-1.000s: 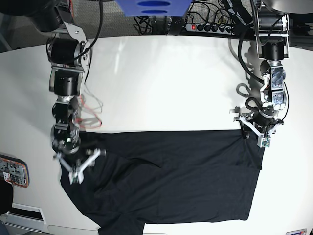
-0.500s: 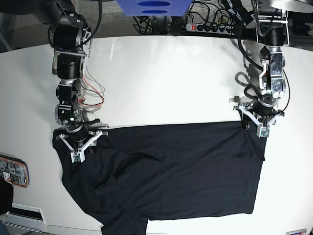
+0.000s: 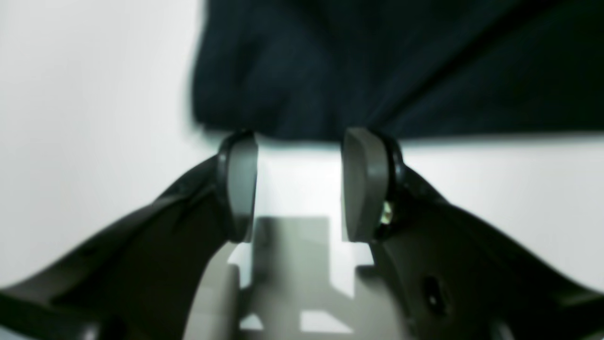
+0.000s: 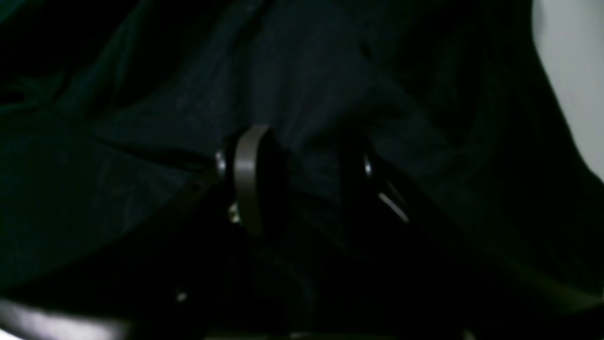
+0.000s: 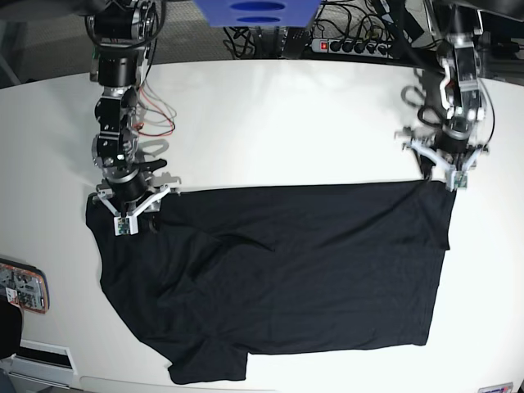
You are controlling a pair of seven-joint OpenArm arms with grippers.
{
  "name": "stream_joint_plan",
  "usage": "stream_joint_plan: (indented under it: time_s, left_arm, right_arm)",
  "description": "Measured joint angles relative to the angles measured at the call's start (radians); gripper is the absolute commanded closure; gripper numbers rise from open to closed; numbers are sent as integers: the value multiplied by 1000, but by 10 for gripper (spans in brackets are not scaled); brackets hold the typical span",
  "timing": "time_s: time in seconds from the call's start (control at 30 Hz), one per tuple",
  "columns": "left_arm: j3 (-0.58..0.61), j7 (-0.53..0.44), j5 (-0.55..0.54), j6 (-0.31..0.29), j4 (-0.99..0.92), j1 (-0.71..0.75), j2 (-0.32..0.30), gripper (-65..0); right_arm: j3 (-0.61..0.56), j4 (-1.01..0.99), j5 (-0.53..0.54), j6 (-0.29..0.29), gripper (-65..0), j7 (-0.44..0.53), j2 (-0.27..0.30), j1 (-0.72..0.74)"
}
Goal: Fold the T-shirt properly
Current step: 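Pull the held shirt edge further toward the robot with both grippers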
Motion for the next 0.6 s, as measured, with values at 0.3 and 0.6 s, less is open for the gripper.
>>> stream_joint_plan:
  time_s: [0.3, 0.6]
  left_arm:
    - [-14, 48, 16, -3, 100, 90, 0, -275]
    - [-8, 52, 32, -11, 183, -25, -3, -276]
  right_arm:
    - [1, 54, 2, 0, -222, 10, 3, -60]
    - [2, 54, 2, 1, -221, 9, 3, -59]
